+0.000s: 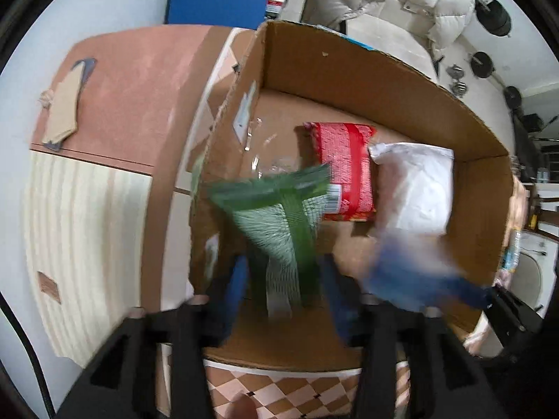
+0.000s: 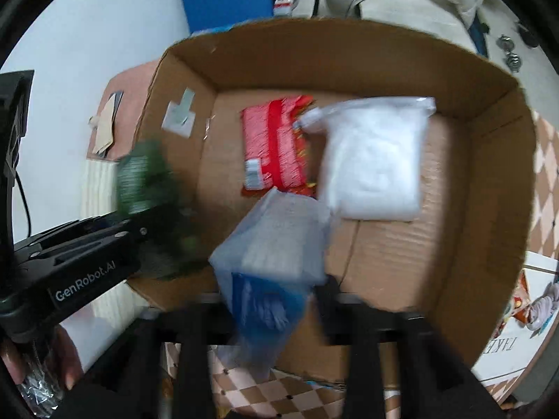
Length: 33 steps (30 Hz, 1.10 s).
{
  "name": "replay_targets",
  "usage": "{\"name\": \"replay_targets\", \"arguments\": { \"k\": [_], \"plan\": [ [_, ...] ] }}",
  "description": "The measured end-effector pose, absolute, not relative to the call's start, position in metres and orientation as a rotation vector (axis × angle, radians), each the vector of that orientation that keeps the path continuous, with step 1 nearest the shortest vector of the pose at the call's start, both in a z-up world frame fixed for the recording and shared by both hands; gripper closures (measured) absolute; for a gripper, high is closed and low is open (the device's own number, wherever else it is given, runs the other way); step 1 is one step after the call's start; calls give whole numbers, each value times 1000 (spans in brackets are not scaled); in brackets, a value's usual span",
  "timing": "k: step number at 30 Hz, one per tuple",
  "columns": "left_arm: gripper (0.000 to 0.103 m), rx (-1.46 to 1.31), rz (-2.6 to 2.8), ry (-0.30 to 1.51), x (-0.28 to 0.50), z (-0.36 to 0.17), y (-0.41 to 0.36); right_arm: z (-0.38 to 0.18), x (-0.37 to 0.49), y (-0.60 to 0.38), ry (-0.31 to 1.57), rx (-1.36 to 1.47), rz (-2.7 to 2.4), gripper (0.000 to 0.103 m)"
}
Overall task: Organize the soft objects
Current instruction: 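Carry the green bag and milk pouch into the box and release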
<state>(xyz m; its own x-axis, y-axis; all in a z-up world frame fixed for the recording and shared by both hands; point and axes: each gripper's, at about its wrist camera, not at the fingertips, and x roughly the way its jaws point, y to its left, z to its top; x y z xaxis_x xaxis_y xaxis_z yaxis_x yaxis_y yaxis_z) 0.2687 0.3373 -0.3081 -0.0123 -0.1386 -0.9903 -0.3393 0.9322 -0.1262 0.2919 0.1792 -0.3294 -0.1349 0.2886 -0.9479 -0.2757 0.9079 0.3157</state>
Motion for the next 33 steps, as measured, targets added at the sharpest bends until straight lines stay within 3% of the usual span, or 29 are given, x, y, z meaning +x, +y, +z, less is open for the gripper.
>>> {"name": "replay_targets", "arguments": {
  "k": [1,8,10,15,33],
  "plan": [
    [33,-370,162,1583,269,-307,337,-328,291,179,1632,6,487,0],
    [23,-267,169,1514,258,-281,329,-317,283,165,1600,-80,390,0],
    [14,-237,175,1482,251,-271,324,-312,279,159,1574,-106,347,0],
    [2,-133,210,1384,231,-246,311,-296,265,140,1515,-107,257,0],
    [2,-102,243,1221,156,-184,274,-218,176,94,1320,-1,211,0]
  ]
}}
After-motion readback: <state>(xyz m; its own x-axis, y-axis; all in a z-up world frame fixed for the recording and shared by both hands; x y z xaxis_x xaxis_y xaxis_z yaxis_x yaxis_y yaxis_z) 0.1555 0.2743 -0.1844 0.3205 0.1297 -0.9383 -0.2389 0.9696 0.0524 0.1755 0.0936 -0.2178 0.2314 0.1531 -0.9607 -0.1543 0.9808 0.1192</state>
